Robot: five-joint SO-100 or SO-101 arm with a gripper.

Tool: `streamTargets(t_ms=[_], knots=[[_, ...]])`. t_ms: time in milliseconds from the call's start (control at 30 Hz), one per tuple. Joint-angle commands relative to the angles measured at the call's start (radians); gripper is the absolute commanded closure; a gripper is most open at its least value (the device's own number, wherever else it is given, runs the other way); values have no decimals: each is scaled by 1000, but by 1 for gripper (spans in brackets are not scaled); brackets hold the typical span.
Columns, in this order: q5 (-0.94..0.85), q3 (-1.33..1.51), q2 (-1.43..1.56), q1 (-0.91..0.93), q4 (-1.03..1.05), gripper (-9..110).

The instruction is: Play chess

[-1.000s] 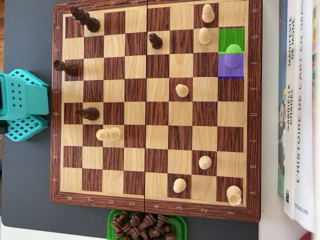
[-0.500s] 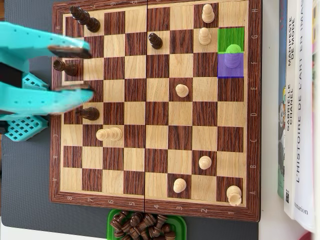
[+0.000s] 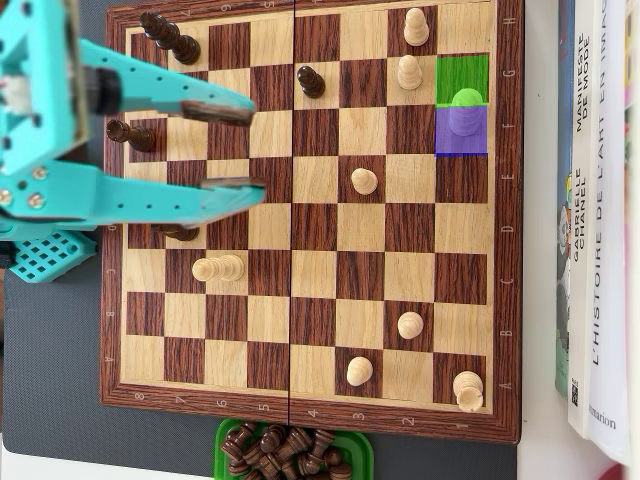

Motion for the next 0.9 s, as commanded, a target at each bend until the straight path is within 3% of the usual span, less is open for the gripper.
streamTargets(t_ms=[0, 167, 467, 867], knots=[[9, -129, -100, -15, 3, 84], [43, -276, -291, -17, 38, 84], [201, -699, -650, -51, 434, 84], [196, -997, -1020, -69, 471, 84]])
